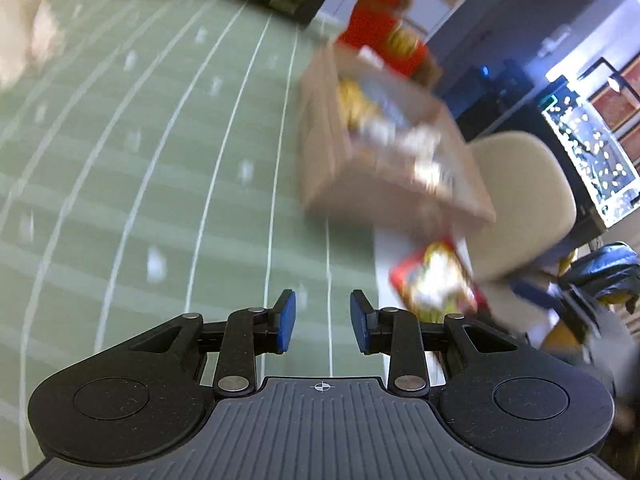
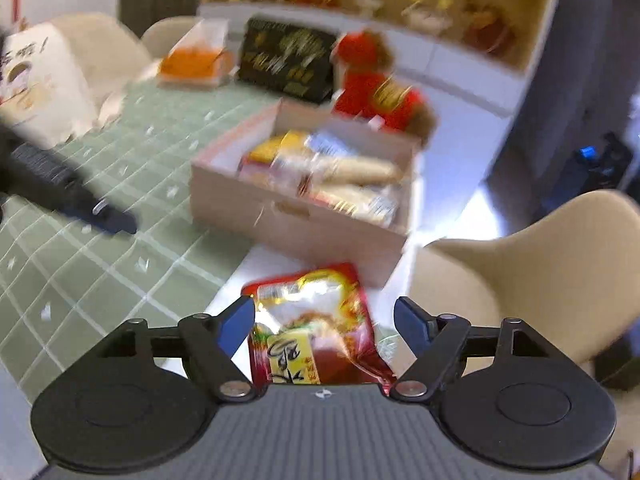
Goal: Organize snacks
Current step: 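Lower the red spicy-snack packet into the box with the right tool and open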
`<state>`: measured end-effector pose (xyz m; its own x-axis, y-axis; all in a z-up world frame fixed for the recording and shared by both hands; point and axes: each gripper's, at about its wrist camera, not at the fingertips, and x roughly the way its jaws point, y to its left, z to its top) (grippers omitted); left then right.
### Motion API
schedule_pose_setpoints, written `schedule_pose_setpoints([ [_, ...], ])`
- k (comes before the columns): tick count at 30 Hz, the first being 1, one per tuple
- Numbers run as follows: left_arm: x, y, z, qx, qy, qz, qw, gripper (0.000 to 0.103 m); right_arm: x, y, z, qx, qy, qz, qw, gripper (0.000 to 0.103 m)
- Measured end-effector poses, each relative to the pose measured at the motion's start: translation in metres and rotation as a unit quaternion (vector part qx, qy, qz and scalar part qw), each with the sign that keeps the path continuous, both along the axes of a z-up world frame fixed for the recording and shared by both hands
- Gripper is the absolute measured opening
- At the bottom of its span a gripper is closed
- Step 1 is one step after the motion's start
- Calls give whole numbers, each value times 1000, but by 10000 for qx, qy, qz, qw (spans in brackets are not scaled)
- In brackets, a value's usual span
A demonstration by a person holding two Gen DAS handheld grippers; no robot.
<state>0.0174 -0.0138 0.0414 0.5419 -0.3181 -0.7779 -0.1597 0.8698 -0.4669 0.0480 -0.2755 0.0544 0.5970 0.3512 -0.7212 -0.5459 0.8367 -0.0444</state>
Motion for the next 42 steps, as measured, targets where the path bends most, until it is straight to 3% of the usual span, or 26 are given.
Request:
schedule_pose_setpoints([
  [5,-16,-17,3,-22,36,-319,9995,34,38,-16,-28,468,1071,-207,9929,79],
  [7,-18,-21,4,16,16,-451,9990,34,32,-14,-32,633,1224,-99,9904,82],
  [10,-20,-24,1,61,60,-488,9988,34,13,5,-37,378,1142,371,9921,91],
  [13,-23,-30,-3,80,123,-524,9985,34,-7,28,-44,-224,510,476,9973,101],
  [19,-32,-32,-10,-32,258,-521,9983,33,8,36,-47,137,737,-79,9972,103],
  [20,-33,-31,-11,-55,297,-527,9982,33,9,37,-46,104,774,-65,9969,100],
  [24,-36,-26,-12,-56,344,-477,9983,33,-2,43,-38,-41,870,171,9961,69],
  [28,-35,-23,-14,-142,331,-391,9986,33,-26,35,-31,-106,912,189,9956,64],
  [33,-35,-27,-13,-258,253,-427,9984,33,-32,11,15,514,852,-135,9949,62],
  [38,-36,-27,-6,-107,36,-432,9990,33,7,16,87,872,-181,-384,9953,64],
  [39,-37,-27,-5,-33,-10,-427,9991,33,21,20,97,1029,-406,-420,9930,68],
  [41,-37,-25,-3,216,-126,-427,9988,33,52,29,106,1188,-650,-447,9898,92],
  [42,-37,-25,-2,372,-188,-432,9982,33,67,34,105,1109,-653,-575,9900,93],
])
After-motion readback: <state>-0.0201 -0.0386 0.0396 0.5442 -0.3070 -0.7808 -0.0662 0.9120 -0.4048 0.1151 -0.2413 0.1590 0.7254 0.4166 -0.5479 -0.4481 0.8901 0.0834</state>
